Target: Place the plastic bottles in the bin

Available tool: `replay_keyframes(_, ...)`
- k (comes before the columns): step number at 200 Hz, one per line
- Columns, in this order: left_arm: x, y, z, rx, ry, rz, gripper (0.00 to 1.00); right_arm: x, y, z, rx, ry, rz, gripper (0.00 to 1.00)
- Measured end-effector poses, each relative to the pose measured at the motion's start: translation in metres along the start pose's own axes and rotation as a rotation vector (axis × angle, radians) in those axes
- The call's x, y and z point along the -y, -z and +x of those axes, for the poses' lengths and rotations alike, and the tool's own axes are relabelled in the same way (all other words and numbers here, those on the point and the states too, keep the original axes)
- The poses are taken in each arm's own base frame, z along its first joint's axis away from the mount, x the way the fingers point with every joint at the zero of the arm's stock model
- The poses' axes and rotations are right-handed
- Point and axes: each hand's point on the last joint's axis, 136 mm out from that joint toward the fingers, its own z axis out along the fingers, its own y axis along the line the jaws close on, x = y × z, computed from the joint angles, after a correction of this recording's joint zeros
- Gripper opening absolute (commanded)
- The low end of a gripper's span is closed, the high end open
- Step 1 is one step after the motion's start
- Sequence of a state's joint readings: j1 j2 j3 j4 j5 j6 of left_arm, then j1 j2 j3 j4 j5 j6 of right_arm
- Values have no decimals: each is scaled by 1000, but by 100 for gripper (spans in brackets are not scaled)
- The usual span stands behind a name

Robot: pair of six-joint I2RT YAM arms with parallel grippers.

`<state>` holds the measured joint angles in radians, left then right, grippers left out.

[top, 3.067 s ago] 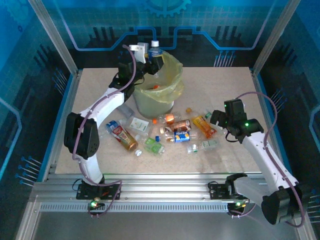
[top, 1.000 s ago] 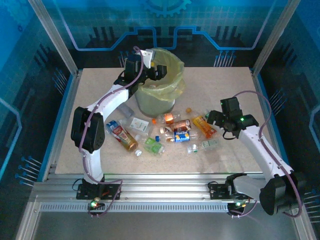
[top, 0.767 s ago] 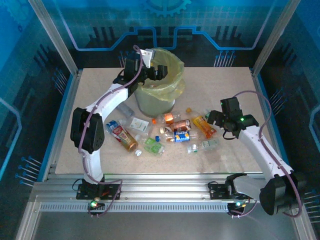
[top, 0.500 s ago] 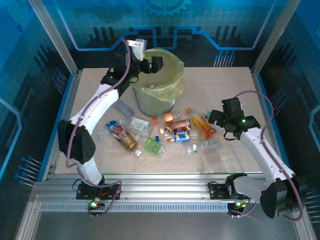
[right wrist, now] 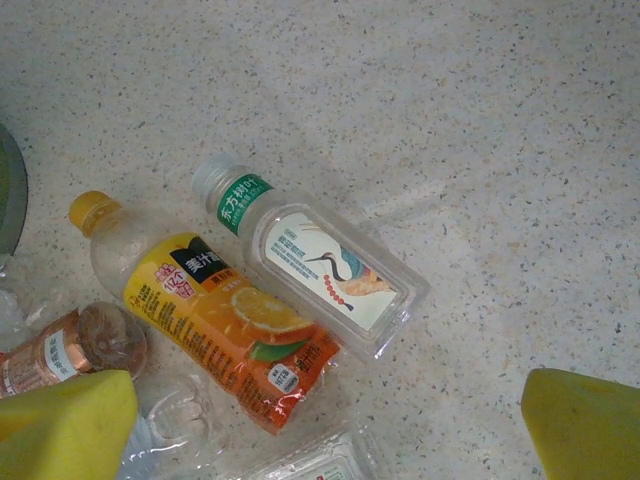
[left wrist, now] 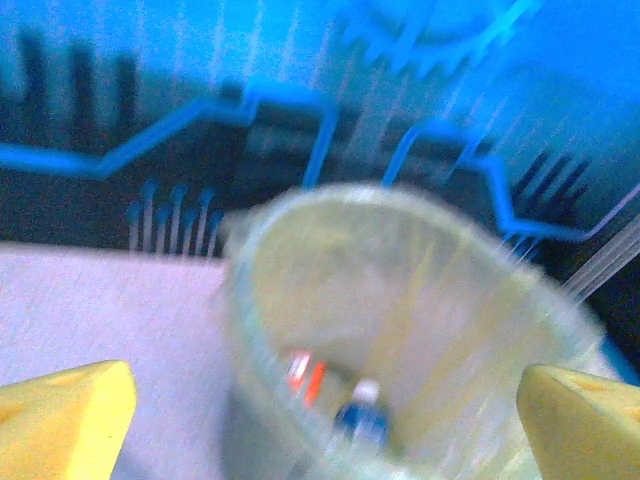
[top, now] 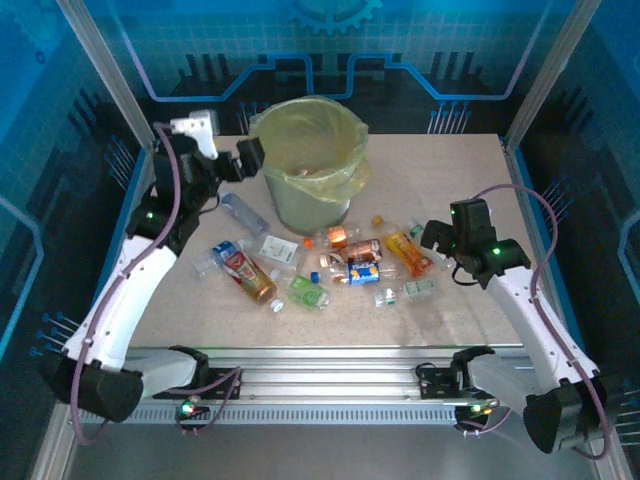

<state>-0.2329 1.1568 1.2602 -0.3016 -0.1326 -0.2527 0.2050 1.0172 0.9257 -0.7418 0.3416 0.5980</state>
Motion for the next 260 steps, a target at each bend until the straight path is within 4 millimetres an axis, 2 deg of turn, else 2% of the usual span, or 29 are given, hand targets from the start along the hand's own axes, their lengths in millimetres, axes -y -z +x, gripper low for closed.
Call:
replay_keyframes(17, -25, 8, 42, -117, -21, -72, 99, 0, 0, 0, -1, 0, 2, 100)
replay_keyframes(29, -40, 15, 65, -197, -58, -124, 99, 1, 0, 0, 0, 1, 3, 100)
replay_keyframes(60, -85, 28, 102, -387, -145, -281, 99, -2, 0, -3, 1, 4, 2, 100)
replay_keyframes(91, -128, 26, 143, -610, -184, -406, 99, -3, -4, -3, -13, 7, 6, 100)
replay_keyframes(116, -148, 23, 179, -805, -209, -445, 99, -4, -8, 0, -30, 11, 9, 100)
replay_keyframes(130, -154, 21, 192, -883, -220, -454, 99, -4, -11, 1, -39, 15, 13, 100)
replay_keyframes(177, -164, 18, 217, -1015, -232, -465, 96, -5, -15, 2, -53, 24, 21, 100)
replay_keyframes(197, -168, 16, 221, -1033, -224, -473, 93, -5, -15, 1, -54, 28, 21, 100)
replay_keyframes(260, -182, 11, 228, -1057, -188, -477, 92, -5, -19, 3, -66, 32, 28, 100)
